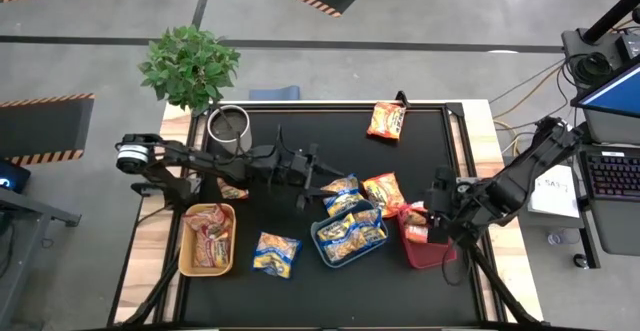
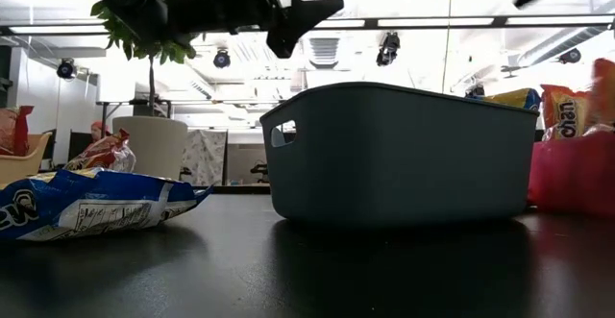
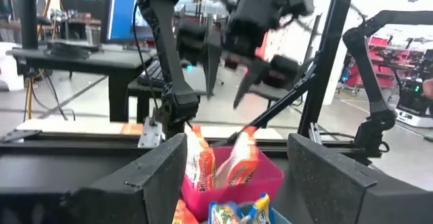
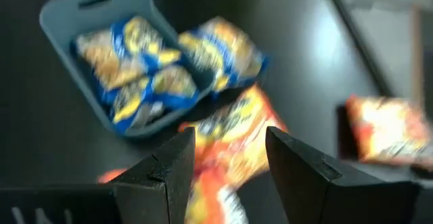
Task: Sort Maruchan noodles
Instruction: Put the red noodle pack into the yellow bin
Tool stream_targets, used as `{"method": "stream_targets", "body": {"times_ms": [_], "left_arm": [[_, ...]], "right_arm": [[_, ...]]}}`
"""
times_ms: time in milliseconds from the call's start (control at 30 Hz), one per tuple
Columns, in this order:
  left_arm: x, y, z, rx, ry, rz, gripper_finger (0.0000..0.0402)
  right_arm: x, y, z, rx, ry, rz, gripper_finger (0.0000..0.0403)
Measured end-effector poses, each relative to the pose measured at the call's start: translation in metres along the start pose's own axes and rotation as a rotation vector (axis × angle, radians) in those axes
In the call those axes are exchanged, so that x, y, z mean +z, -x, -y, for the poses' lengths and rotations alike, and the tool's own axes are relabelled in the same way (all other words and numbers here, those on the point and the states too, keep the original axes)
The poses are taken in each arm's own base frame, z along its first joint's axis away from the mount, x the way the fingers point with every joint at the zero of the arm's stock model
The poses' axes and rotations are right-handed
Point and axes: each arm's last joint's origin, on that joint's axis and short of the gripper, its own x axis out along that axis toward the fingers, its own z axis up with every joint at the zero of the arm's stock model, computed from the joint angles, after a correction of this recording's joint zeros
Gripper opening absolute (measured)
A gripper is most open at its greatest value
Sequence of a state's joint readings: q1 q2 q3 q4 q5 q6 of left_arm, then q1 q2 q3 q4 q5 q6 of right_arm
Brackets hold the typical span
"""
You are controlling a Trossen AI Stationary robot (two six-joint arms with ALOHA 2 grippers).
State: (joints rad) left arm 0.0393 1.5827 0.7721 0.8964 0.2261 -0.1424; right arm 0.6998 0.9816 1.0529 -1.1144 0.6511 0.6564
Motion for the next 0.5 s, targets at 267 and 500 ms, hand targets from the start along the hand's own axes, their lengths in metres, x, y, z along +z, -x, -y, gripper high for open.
{"method": "stream_targets", "body": {"times_ms": [267,500], "left_arm": [[0.011,0.011,0.005,0.053,0.034,-0.093,0.0223],[0.016,0.018,0.008,0.067,0.062,-0.142,0.0220]], "right_arm": [[0.016,0.008,0.002,-0.076,0.181,0.232,0.0161],[0.013,0.002,0.000,-0.043,0.271,0.369,0.0152]]}}
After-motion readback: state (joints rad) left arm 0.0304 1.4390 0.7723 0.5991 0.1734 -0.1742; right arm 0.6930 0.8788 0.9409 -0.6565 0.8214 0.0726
